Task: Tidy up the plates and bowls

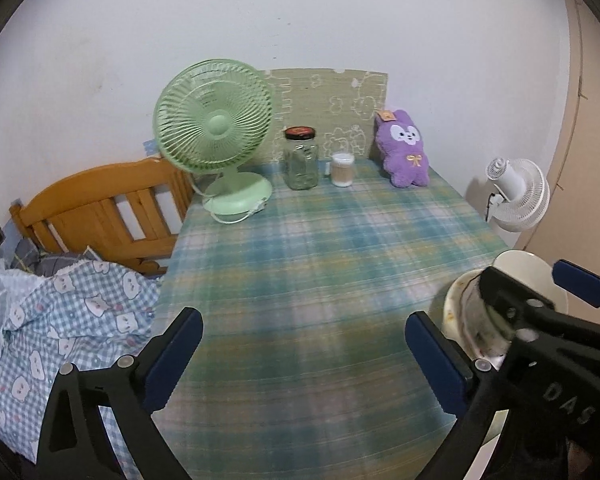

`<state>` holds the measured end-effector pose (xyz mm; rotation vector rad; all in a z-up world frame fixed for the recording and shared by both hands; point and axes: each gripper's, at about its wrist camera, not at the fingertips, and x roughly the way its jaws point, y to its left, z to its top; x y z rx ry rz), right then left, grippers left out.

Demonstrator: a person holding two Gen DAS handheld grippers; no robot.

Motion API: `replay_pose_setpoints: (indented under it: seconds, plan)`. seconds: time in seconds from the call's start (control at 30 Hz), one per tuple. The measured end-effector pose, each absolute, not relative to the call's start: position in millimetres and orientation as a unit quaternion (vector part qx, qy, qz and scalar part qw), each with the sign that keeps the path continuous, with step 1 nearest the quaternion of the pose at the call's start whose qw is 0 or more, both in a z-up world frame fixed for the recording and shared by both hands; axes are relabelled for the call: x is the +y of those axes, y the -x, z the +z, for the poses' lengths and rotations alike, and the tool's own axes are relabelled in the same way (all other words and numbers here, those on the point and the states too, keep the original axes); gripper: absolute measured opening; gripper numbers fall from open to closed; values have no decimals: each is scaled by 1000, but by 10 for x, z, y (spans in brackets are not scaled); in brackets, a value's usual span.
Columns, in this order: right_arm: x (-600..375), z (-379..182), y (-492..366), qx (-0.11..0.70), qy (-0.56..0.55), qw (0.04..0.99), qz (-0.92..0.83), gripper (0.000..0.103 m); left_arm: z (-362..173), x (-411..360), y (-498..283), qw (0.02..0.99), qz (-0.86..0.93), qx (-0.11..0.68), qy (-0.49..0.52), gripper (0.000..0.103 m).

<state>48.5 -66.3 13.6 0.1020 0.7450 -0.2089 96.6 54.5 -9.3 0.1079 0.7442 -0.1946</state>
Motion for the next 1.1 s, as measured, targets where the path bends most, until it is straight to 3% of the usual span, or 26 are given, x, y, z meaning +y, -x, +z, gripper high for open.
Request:
replay_pose_setpoints:
  seconds: [0.13, 0.6, 1.1]
  plan:
    - [-573, 39, -384, 347, -44, 932, -96, 88, -209, 710, -879, 929, -84, 356, -55, 103]
    - [-624, -457, -175, 343, -50, 934, -91, 89, -628, 962, -597, 939, -61, 338, -25, 103]
    - [-765, -548, 25, 302, -45, 949, -84, 89, -615, 840, -422, 956, -43, 289, -25, 103]
